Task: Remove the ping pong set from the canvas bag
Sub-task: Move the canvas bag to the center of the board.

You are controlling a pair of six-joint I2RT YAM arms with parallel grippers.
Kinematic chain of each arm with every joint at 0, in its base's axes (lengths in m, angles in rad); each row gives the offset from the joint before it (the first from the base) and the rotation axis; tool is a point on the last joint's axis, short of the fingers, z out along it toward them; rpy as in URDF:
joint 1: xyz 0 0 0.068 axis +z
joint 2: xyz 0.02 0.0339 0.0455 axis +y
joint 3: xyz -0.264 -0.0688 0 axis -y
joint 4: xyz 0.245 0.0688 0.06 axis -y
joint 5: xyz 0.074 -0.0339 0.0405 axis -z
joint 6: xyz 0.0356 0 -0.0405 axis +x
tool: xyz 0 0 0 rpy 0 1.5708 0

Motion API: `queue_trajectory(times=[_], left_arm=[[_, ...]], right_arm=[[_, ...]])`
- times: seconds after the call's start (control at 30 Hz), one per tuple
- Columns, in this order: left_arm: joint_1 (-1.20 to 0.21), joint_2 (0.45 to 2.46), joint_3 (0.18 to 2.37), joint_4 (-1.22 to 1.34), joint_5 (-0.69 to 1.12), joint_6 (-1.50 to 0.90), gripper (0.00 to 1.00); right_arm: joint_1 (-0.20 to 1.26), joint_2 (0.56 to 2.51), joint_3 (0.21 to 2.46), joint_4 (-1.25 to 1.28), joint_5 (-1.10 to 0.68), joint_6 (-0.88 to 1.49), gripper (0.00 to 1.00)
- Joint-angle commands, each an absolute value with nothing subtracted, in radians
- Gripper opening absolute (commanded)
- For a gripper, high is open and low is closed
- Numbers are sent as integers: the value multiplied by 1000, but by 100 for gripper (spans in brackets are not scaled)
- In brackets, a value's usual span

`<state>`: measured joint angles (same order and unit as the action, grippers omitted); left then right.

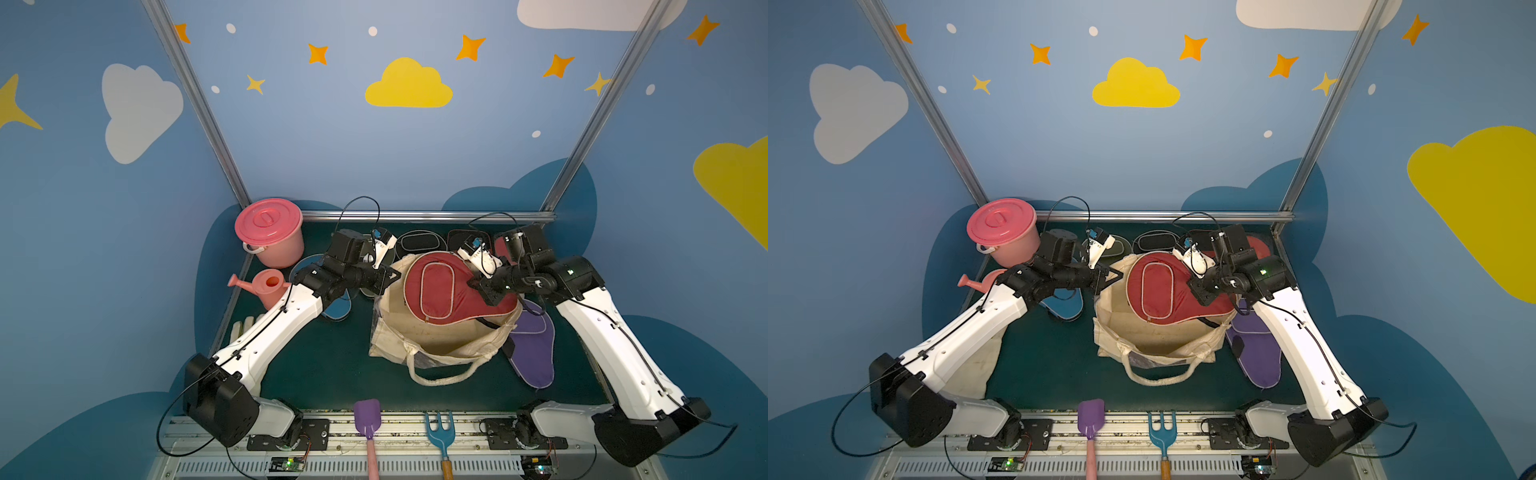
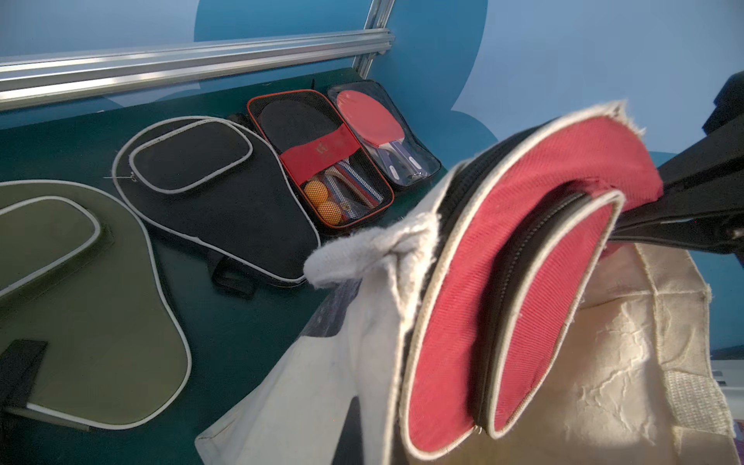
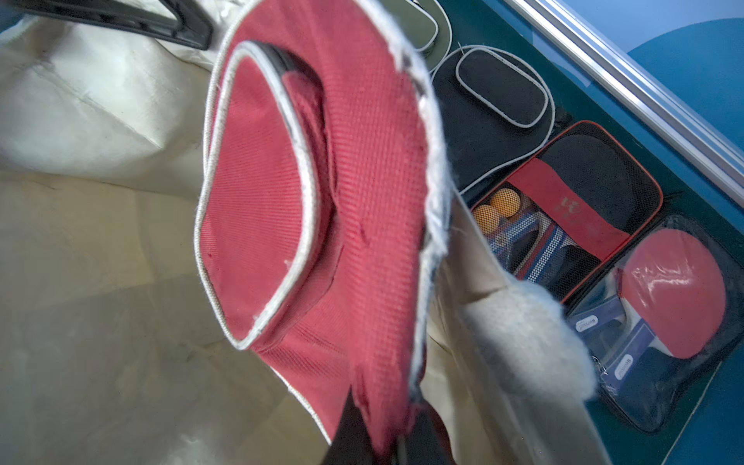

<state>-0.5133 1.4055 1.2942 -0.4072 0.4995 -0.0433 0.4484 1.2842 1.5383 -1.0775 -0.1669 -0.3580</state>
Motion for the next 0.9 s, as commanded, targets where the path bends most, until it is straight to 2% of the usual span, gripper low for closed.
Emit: queue_trajectory(times=[0.0, 0.27, 0.37, 0.5, 0.57, 0.67, 0.73, 0.77, 0.87], left_arm=[[-519, 1405, 1318, -398, 463, -64, 3], [-595, 1465, 1348, -369, 443, -97, 4], [-594, 1454, 1348, -387, 367, -95, 10], [-575, 1410, 1360, -423, 242, -80, 38], [-552, 1377, 1375, -438, 183, -67, 58], [-499, 1335, 1417, -471, 190, -54, 83], [-468, 1302, 1438, -485, 231, -46, 96], [-451, 1282, 1447, -486, 253, -47, 100], [-409, 1232, 1462, -484, 360, -61, 100]], right_arm=[[415, 1285, 1587, -1048, -109, -357, 0], [317, 1251, 1563, -1036, -121, -351, 0], [316, 1238, 1587, -1037, -177, -343, 0], [333, 1232, 1636, -1034, -263, -315, 0], [353, 1226, 1668, -1029, -301, -289, 0], [384, 1226, 1717, -1029, -340, -266, 0], [402, 1230, 1748, -1029, -361, -259, 0], [410, 1231, 1762, -1028, -373, -256, 0], [425, 1237, 1796, -1018, -413, -245, 0]])
